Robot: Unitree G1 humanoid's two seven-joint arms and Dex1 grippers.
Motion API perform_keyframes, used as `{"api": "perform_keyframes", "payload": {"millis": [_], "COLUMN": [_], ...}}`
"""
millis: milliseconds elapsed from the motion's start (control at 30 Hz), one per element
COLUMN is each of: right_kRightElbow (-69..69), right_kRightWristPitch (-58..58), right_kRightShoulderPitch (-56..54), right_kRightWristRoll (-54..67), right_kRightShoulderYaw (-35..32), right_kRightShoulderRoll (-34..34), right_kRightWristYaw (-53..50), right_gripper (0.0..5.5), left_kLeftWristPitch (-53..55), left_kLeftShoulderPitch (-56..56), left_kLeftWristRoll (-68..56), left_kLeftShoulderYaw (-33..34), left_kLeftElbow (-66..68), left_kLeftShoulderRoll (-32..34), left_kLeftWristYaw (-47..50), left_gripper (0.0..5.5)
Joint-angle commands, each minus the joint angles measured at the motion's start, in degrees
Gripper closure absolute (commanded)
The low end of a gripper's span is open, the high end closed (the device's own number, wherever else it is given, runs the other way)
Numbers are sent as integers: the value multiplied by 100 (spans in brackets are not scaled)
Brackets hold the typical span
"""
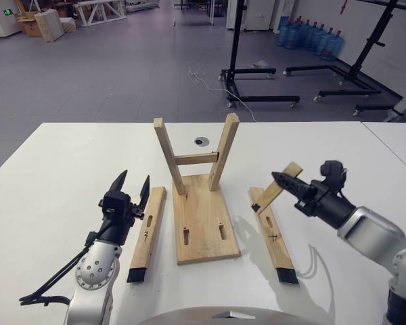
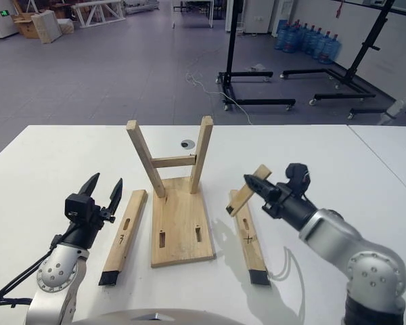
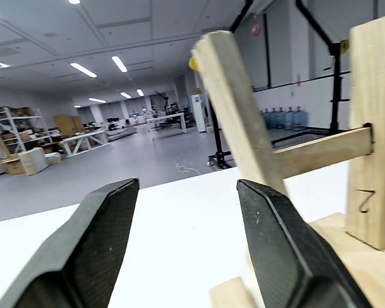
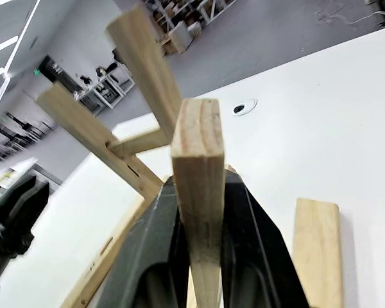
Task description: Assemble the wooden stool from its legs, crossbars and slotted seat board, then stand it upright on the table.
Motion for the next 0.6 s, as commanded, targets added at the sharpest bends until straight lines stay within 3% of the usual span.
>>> {"api": "perform_keyframes", "payload": {"millis": [33, 267, 600], "right_kRightElbow": [-702, -1170, -643], "right_kRightWristPitch": [-662, -1960, -2453], "right_kRightShoulderPitch": [543, 1639, 1444], "right_kRightWristRoll": [-1115, -3296, -4272], "right_kRightShoulderYaw": [413, 1375, 1685], "right_kRightShoulderRoll": [211, 849, 1400], "right_kRightWristYaw": [-138, -146, -209], "right_gripper": [511, 511, 511], "left_kLeftWristPitch": [337, 729, 766], "left_kLeftShoulderPitch": [-464, -1056, -1220], "left_kLeftWristRoll": [-127, -267, -224], "left_kLeftShoulderYaw": [289, 250, 138], "left_kLeftElbow": [-101, -16, 115], "left_kLeftShoulderRoll": [313, 670, 697], "left_kLeftWristYaw": [-192, -644, -783], "left_gripper": [272, 272, 272]}}
